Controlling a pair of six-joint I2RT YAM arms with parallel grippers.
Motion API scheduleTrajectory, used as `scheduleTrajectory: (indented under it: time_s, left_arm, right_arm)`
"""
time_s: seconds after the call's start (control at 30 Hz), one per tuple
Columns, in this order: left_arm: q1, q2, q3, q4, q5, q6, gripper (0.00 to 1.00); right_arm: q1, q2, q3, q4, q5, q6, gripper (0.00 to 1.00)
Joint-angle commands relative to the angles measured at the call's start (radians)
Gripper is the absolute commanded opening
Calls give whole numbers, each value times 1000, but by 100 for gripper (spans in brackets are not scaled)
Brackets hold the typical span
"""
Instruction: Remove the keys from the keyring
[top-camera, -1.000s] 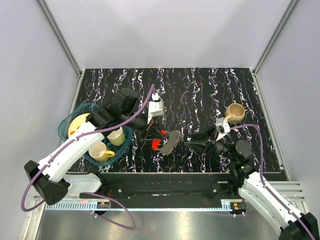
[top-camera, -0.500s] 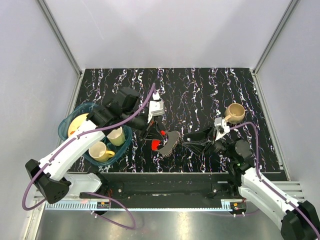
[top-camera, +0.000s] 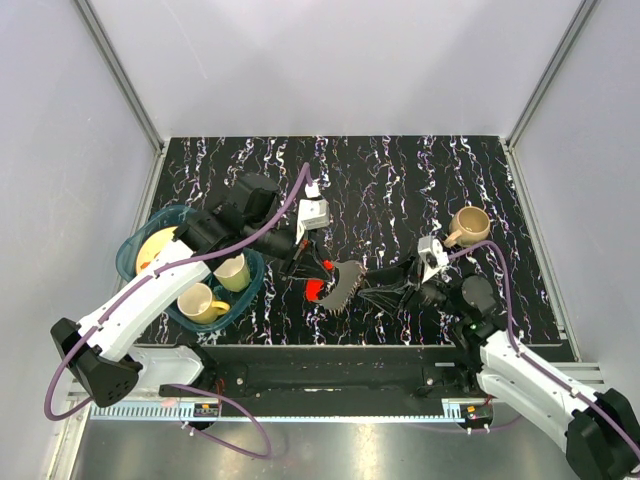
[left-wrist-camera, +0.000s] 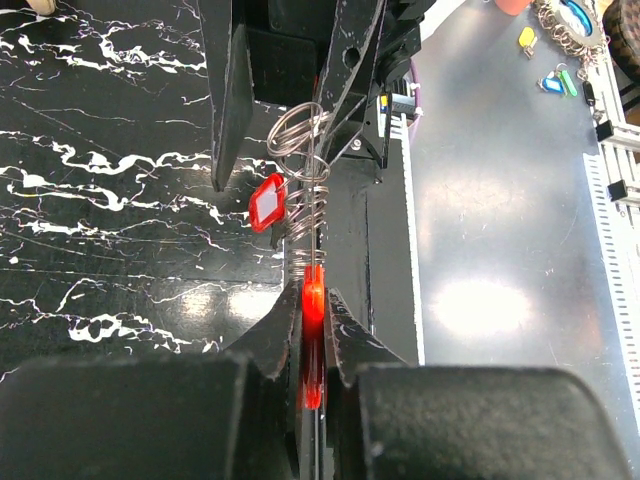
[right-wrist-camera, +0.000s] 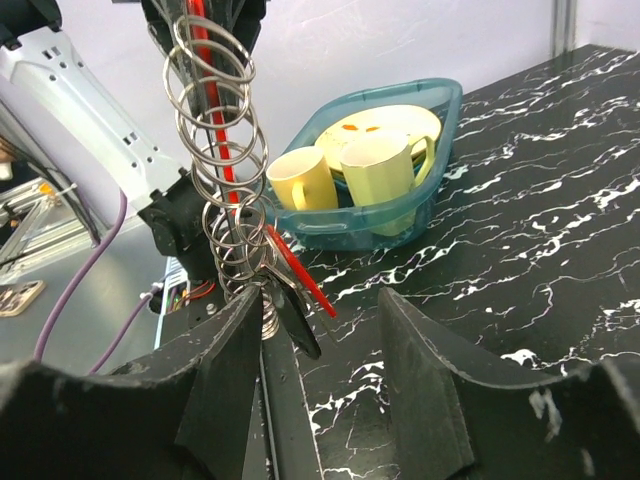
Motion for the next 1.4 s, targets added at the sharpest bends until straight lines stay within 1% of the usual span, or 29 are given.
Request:
scheduleTrajectory:
  time_s: [0.0, 0.13, 0.27, 0.33, 0.4, 0.47, 0.53, 0.73, 0.83, 0.9, 1.03, 1.17, 1.37]
  left_arm:
    - [1, -25, 23, 72, 57, -15, 0]
    - [-1, -29, 9, 76, 57, -19, 0]
    - [1, -37, -3, 76, 46, -19, 0]
    - [-1, -42, -8, 76, 42, -16, 0]
    - [-1, -45, -11, 76, 53, -15, 0]
    - [-1, -45, -12, 76, 65, -13, 0]
    - [1, -46, -19, 71, 68, -4, 0]
    - [-1, -49, -37, 42, 74, 5, 0]
    - [-1, -57, -43, 40, 72, 8, 0]
    - [-2, -55, -40, 40, 82, 4, 0]
    - [-1, -63, -32, 40, 83, -3, 0]
    - [-1, -71, -61, 81, 100, -27, 0]
    - [-4, -72, -78, 105, 99, -42, 0]
  right_arm:
    - [31, 41, 49, 66, -27, -34, 55]
    - [45, 63, 67, 77, -9, -54, 54]
    - [46, 52, 81, 47, 36, -79, 52]
    - [46, 41, 86, 33, 49, -85, 54]
    - [48, 40, 86, 33, 45, -80, 58]
    - [48, 33, 86, 27, 42, -73, 58]
    - [46, 10, 81, 19, 68, -64, 57]
    - [48, -25, 106, -46, 60, -64, 54]
    - [48, -22, 109, -36, 60, -56, 54]
    - [49, 7, 113, -18, 43, -51, 55]
    - [58, 67, 112, 17, 17, -51, 52]
    - [84, 105, 94, 83, 22, -51, 60]
    - [107, 130, 101, 119, -30, -74, 60]
